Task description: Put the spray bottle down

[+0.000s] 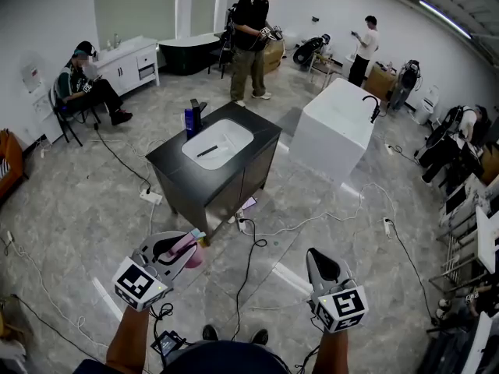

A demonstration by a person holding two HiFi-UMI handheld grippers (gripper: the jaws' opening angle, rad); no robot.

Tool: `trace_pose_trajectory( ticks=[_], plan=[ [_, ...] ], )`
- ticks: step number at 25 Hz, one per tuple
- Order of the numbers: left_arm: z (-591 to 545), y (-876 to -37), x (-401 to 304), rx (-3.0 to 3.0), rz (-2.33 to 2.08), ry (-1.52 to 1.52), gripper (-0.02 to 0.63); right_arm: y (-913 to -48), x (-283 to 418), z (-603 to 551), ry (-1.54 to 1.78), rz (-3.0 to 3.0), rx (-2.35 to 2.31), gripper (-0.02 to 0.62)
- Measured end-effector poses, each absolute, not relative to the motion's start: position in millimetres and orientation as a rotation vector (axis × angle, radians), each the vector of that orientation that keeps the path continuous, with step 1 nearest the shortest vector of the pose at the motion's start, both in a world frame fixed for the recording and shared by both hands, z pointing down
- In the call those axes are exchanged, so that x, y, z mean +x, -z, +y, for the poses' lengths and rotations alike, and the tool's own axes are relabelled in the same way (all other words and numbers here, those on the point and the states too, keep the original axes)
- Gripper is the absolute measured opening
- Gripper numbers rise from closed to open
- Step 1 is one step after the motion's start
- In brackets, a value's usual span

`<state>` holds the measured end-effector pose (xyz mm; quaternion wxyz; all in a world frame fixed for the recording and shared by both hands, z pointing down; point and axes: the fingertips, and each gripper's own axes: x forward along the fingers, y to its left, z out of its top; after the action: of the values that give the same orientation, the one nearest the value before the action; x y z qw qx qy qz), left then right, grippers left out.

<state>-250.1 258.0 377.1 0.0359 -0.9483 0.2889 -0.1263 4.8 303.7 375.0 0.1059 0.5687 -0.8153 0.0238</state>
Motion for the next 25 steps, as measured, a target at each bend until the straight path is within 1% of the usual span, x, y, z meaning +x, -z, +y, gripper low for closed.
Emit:
trace_pose_trajectory(
  ticks=[7,13,19,25],
  plan=[
    [252,-378,-266,-2.919,0.85,0.38,0.087,-374,-8,303,-0.086,-2.404,1.719,0.009],
    [244,-380,-258,-2.924,0.815,0.388,0.086,-375,-1,298,-0.083,-2.388,1.726,0.009],
    [220,-382,-230,-2.917,0.865,0.393,0.087,-377,32,265,-0.085,-2.413,1.694,0.009],
    [196,-382,-173,-2.884,0.948,0.422,0.087,-389,91,226,-0.102,-2.469,1.625,0.009]
  ],
)
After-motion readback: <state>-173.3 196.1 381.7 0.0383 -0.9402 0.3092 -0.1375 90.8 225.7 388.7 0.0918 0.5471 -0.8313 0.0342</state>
